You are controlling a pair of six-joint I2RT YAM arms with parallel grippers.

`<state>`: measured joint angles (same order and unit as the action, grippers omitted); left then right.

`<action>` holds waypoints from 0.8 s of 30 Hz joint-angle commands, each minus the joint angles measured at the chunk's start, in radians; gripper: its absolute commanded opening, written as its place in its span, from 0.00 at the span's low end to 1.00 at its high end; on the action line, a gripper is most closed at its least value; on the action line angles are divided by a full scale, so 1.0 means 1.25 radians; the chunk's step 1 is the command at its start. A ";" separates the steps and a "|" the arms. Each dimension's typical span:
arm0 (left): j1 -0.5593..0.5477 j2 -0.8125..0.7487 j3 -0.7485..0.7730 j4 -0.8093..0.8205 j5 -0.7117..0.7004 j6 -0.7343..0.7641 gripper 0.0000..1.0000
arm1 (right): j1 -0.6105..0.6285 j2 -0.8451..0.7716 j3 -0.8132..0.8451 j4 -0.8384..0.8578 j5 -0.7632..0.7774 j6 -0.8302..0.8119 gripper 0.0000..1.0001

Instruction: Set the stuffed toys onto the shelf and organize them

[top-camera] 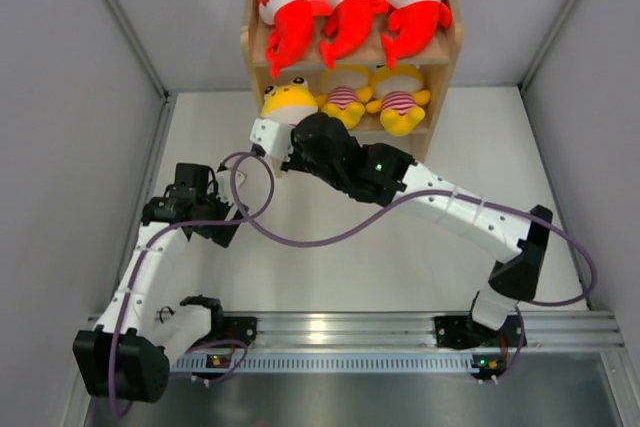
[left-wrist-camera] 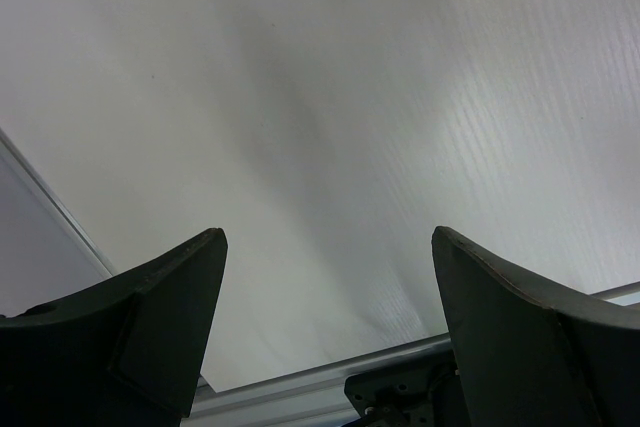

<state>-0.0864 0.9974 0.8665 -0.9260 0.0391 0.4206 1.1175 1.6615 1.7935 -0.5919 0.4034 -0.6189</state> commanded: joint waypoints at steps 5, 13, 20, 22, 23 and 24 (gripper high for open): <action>0.003 -0.010 0.016 0.019 0.004 -0.005 0.89 | -0.096 0.103 0.146 0.059 -0.043 0.005 0.00; 0.003 -0.010 0.009 0.019 0.007 0.001 0.89 | -0.129 0.165 0.160 0.168 -0.083 -0.041 0.00; 0.003 -0.006 0.009 0.019 0.008 0.001 0.89 | -0.155 0.245 0.234 0.185 -0.072 -0.026 0.00; 0.003 -0.008 0.010 0.018 0.008 0.001 0.89 | -0.169 0.260 0.234 0.192 -0.081 -0.025 0.00; 0.003 -0.006 0.010 0.018 0.008 0.001 0.89 | -0.180 0.273 0.235 0.194 -0.080 -0.024 0.00; 0.004 -0.008 0.010 0.019 0.008 0.001 0.89 | -0.183 0.280 0.235 0.192 -0.081 -0.023 0.00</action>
<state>-0.0864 0.9974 0.8665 -0.9260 0.0399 0.4210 0.9245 1.9808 2.0315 -0.4438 0.3256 -0.6544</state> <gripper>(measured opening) 0.897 0.028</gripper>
